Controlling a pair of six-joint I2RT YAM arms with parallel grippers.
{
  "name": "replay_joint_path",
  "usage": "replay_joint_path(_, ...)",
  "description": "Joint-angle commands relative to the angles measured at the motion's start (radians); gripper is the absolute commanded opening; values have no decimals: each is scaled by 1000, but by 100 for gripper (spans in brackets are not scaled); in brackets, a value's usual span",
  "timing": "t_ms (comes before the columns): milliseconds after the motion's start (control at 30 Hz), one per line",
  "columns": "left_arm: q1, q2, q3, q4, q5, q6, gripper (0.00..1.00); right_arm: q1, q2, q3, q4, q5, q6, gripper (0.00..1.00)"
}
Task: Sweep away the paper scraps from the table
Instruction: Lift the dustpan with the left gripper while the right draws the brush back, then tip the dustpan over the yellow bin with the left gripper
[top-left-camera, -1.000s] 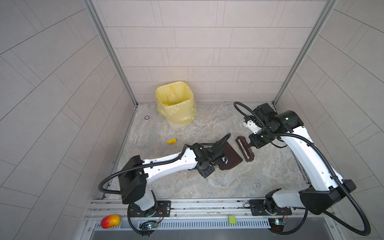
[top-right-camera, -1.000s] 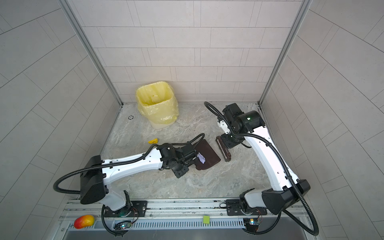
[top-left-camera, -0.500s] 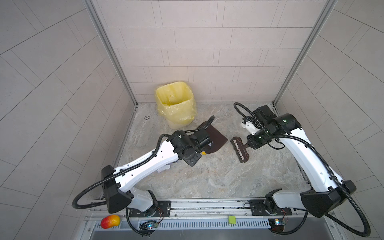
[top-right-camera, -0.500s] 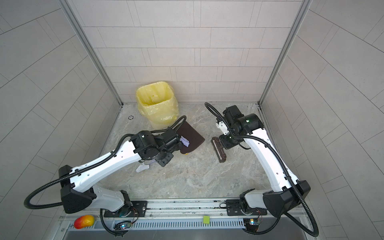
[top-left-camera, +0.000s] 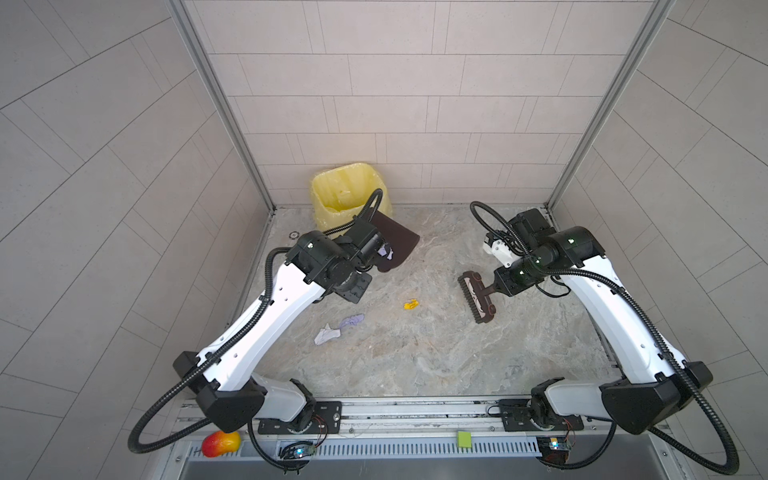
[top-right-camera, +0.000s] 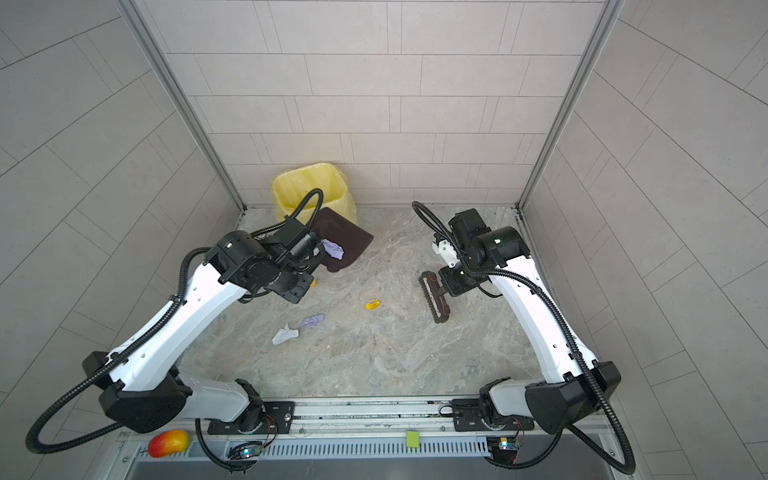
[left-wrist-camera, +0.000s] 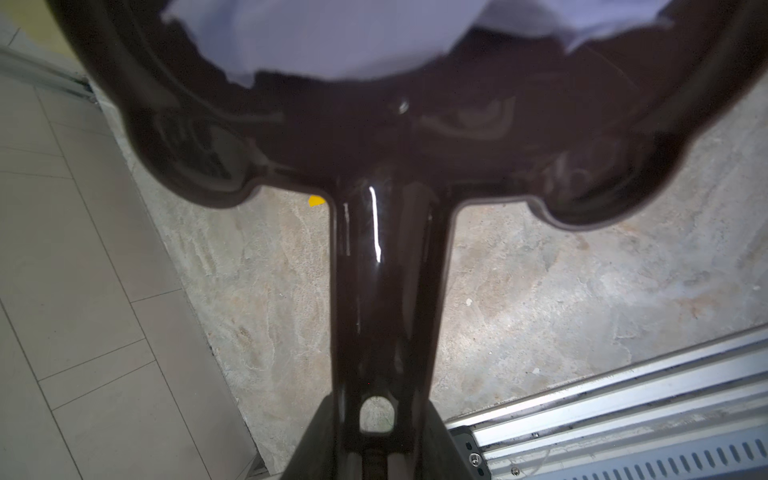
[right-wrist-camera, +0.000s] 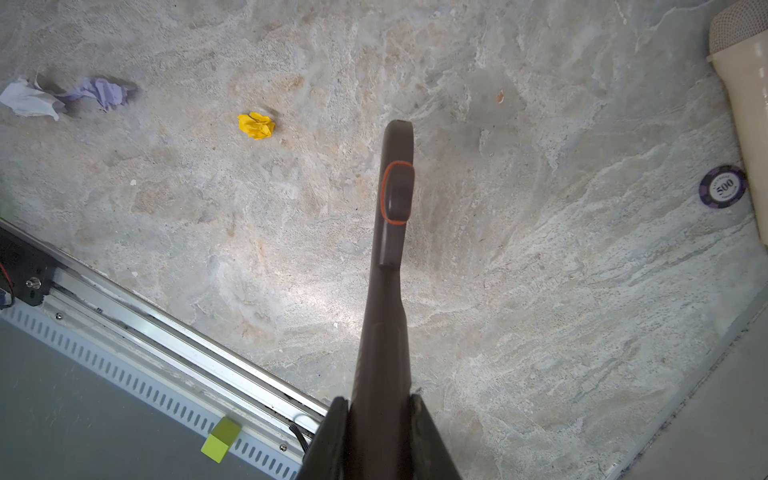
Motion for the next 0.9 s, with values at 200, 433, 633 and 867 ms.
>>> replay_joint_path(200,166,3,80,-30,-52,3,0,-16,-10,-33,18,-61,-32,0)
replay_joint_path(433,260,13,78,-12,-67,8,0,-18,8,-35,18,-92,-50,0)
replay_joint_path(633,373,35,118,26,-25,19,0,-21,12,-38,6,-105,-69,0)
replay_joint_path(867,460,117,210,53,5,54,0,-25,1,-51,11,-124,-66,0)
